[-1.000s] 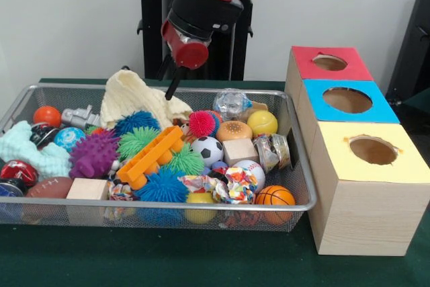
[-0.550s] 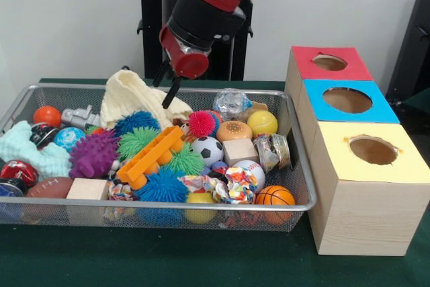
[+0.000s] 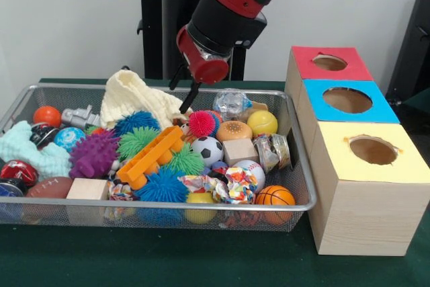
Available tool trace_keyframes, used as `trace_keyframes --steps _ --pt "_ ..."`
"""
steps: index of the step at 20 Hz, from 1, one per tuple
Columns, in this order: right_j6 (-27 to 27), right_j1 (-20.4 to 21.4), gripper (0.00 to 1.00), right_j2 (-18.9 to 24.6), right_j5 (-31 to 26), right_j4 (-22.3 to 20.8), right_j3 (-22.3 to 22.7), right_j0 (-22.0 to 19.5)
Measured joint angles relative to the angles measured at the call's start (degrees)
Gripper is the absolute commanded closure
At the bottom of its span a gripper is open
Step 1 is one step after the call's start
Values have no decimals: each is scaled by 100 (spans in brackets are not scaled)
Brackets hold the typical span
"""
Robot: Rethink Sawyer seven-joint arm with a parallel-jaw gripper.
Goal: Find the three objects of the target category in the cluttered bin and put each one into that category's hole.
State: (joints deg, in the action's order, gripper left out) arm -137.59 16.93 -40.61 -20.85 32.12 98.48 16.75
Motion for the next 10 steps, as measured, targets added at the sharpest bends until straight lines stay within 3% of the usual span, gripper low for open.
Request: trace_keyframes --steps 10 --pt "0 34 0 -5 94 143 26 99"
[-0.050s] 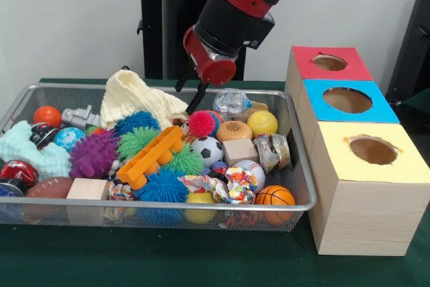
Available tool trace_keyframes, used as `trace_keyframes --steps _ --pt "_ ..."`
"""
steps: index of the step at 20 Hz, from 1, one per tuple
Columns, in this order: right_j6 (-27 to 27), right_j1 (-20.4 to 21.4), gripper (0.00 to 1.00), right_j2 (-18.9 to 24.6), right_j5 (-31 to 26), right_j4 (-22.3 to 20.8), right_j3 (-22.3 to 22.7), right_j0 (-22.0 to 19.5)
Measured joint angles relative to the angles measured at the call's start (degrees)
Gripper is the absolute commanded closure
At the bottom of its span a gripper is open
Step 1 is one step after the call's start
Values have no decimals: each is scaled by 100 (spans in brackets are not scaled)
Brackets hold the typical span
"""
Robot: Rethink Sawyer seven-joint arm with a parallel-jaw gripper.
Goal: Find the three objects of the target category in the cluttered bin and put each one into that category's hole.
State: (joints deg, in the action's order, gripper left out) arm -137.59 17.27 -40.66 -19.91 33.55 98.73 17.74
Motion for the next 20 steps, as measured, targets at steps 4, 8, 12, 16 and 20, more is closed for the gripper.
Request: trace_keyframes --steps 4,8,12,16,20 --pt "0 30 0 -1 186 44 73 49" --pt "0 28 0 0 381 123 182 260" --pt "0 17 0 -1 487 208 269 511" --pt "-32 -83 0 1 552 407 332 949" --pt "-58 -94 0 48 596 549 431 1255"
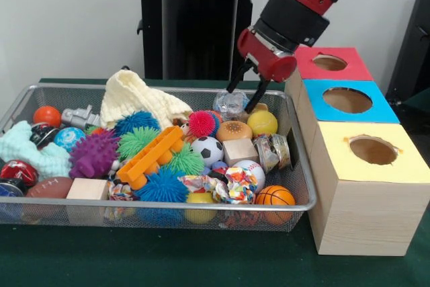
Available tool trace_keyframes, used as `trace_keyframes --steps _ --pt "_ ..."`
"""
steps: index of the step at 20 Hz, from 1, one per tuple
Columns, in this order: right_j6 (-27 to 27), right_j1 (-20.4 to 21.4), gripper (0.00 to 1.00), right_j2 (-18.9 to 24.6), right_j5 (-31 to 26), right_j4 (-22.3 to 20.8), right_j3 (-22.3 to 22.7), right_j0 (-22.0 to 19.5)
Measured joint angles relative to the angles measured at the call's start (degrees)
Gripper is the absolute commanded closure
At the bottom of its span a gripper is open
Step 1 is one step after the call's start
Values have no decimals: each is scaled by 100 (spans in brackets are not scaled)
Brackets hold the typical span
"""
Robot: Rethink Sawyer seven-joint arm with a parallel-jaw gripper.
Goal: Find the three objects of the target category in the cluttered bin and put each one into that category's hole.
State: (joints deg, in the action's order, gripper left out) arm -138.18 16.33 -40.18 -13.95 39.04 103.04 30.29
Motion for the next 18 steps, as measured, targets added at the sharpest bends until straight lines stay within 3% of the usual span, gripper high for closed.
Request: trace_keyframes --steps 7,10,13,18 --pt "0 192 0 455 770 18 472 15" --pt "0 331 0 770 1405 -153 782 -232" --pt "0 438 0 1184 2351 -638 1218 -770" --pt "0 401 0 1488 3143 -1136 1631 -1314"
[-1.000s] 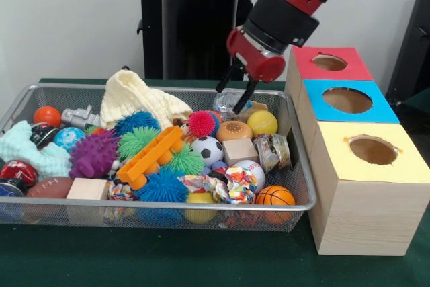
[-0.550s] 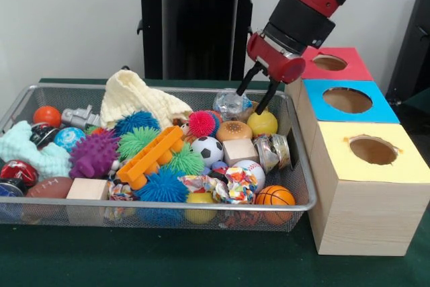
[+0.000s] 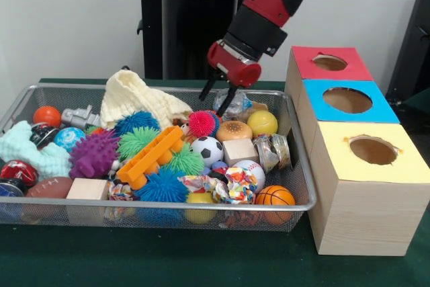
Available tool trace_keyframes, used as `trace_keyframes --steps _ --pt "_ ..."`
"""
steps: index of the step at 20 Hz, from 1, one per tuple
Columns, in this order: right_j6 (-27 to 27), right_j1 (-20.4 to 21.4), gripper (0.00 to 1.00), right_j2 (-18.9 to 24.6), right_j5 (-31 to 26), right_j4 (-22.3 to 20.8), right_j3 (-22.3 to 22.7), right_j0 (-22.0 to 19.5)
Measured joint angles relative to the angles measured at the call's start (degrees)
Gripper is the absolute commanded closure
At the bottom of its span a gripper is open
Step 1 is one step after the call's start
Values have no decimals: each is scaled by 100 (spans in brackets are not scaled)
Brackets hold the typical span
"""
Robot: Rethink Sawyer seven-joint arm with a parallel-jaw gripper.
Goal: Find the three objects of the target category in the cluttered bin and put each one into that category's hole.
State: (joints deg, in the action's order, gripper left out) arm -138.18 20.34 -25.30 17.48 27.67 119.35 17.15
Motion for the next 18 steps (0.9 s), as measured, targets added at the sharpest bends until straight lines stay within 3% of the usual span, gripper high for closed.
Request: trace_keyframes --steps 2,8,18 --pt "1 -111 0 73 288 -112 173 -154" --pt "0 -301 0 127 720 -39 190 -50" --pt "0 -415 0 271 866 759 198 509"
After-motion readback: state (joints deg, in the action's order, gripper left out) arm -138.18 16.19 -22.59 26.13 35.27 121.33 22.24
